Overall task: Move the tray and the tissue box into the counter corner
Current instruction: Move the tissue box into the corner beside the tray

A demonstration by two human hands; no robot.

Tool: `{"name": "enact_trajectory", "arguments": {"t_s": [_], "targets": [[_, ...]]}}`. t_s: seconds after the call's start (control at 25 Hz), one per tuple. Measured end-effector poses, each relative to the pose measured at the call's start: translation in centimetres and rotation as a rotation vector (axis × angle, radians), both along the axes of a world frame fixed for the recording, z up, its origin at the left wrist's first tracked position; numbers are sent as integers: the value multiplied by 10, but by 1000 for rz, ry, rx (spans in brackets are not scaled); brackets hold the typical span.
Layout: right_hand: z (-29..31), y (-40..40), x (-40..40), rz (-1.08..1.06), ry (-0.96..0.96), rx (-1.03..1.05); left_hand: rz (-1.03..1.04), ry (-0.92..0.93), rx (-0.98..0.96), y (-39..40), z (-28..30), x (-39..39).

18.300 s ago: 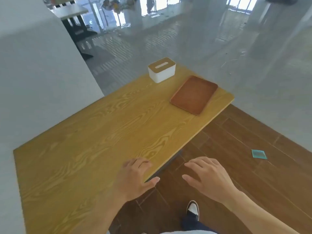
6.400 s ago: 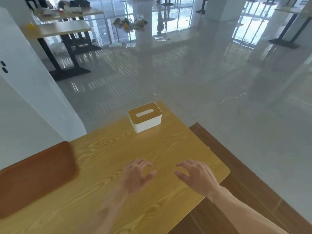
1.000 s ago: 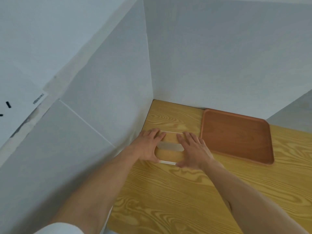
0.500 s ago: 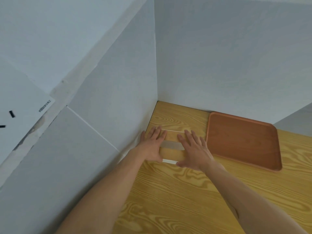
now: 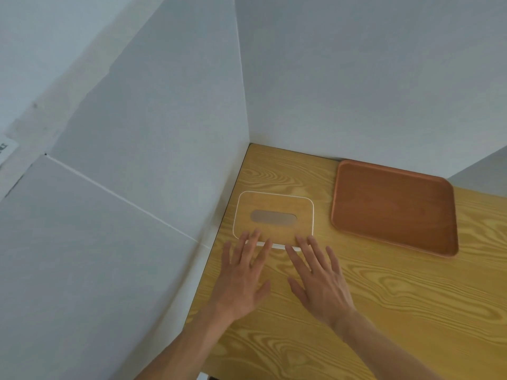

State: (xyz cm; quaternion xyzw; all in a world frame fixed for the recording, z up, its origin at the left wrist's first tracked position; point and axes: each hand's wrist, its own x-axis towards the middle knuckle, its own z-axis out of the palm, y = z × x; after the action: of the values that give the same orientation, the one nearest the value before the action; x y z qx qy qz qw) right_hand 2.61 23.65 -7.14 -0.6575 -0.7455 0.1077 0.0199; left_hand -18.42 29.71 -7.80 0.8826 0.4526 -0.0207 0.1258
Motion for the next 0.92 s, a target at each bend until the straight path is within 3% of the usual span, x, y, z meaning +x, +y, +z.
{"name": "enact_trajectory", "arguments": {"t_s": [0.4, 0.92], "targets": [[4, 9, -3, -44, -14, -79, 65, 57, 15, 3, 3, -1], [29, 118, 17, -71, -57, -157, 103, 248, -73, 114, 40, 40]]}}
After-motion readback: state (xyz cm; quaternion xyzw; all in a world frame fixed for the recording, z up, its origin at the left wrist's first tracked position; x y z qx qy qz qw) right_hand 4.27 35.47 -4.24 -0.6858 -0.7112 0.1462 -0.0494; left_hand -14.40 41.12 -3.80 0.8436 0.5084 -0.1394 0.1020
